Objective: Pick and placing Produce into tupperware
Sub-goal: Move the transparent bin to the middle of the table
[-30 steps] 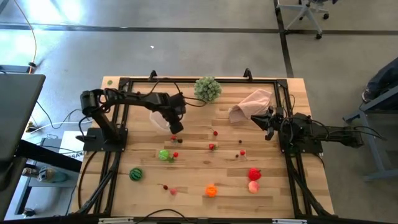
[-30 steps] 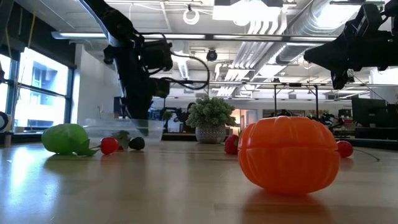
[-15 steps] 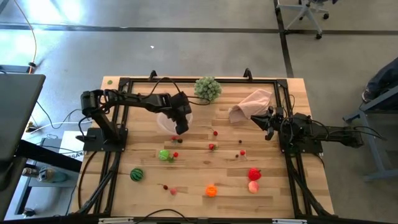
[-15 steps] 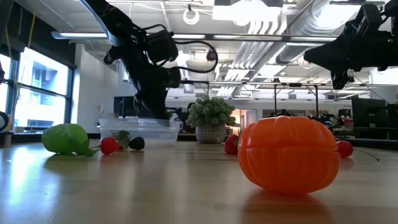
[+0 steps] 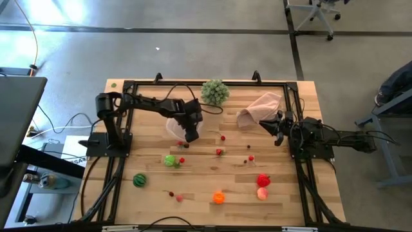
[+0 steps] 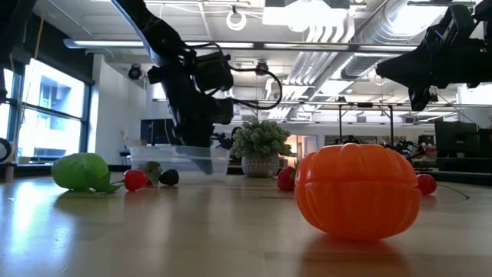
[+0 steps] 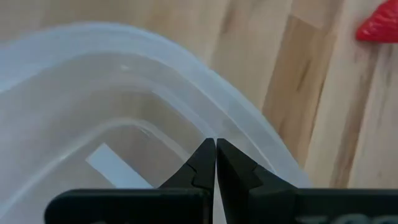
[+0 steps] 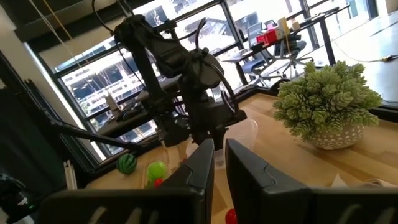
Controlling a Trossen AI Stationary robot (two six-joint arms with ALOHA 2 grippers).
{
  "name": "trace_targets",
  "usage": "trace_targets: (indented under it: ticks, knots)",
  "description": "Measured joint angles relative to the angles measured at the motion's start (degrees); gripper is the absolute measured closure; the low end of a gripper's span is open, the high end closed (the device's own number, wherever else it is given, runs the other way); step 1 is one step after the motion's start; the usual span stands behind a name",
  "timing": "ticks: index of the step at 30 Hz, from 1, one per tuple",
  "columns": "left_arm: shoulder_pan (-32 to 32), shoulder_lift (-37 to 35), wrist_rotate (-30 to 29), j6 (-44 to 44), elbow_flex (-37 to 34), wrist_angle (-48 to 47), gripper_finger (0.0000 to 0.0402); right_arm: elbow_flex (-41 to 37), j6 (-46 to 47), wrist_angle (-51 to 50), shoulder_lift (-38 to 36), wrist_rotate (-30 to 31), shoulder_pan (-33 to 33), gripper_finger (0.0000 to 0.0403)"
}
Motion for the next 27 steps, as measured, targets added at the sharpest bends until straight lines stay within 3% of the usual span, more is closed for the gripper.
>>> trace_targets:
  ticks: [22,27]
  knots:
    - [-14.9,1.3,0.7,0.8,4.1,-0.1,0.0396,0.0,0.9,-1.2,0.0,-0.2,0.0,0.0373]
    - [-15.1,1.3,-3.7,0.9,4.1,0.4,0.0396,0.0,0.9,-1.2,0.0,-0.4,0.0,0.0373]
